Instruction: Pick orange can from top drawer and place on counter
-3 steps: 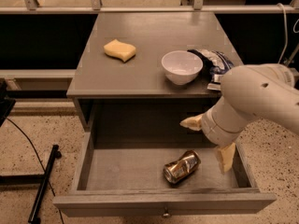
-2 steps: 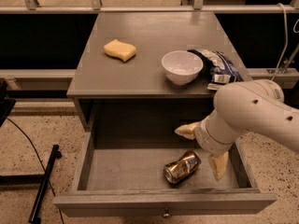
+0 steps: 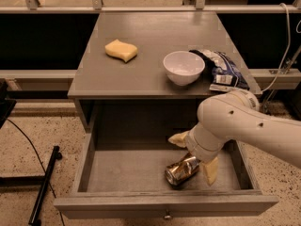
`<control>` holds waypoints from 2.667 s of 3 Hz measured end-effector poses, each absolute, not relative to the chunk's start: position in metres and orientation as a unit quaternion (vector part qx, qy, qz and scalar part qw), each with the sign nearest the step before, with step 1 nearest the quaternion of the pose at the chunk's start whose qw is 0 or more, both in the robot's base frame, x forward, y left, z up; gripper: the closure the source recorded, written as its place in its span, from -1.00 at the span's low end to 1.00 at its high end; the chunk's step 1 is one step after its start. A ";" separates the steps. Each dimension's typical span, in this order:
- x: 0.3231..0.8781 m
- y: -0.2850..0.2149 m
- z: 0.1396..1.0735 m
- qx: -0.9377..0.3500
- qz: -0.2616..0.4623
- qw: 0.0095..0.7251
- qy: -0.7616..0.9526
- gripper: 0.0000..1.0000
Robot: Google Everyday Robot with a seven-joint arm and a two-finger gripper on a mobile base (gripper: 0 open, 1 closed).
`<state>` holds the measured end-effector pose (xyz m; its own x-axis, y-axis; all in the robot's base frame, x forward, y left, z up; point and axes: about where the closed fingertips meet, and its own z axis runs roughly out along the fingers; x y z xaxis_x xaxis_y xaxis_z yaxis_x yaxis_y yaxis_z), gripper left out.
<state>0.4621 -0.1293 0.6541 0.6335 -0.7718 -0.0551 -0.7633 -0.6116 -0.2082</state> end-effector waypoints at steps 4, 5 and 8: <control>0.463 -0.115 0.618 -0.899 0.026 0.104 0.425 0.30; 0.465 -0.112 0.633 -0.895 0.034 0.133 0.425 0.77; 0.503 -0.079 0.798 -0.898 -0.020 0.272 0.346 1.00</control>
Offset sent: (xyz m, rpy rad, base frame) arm 0.0022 0.0121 -0.0462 0.0147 0.0799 0.0164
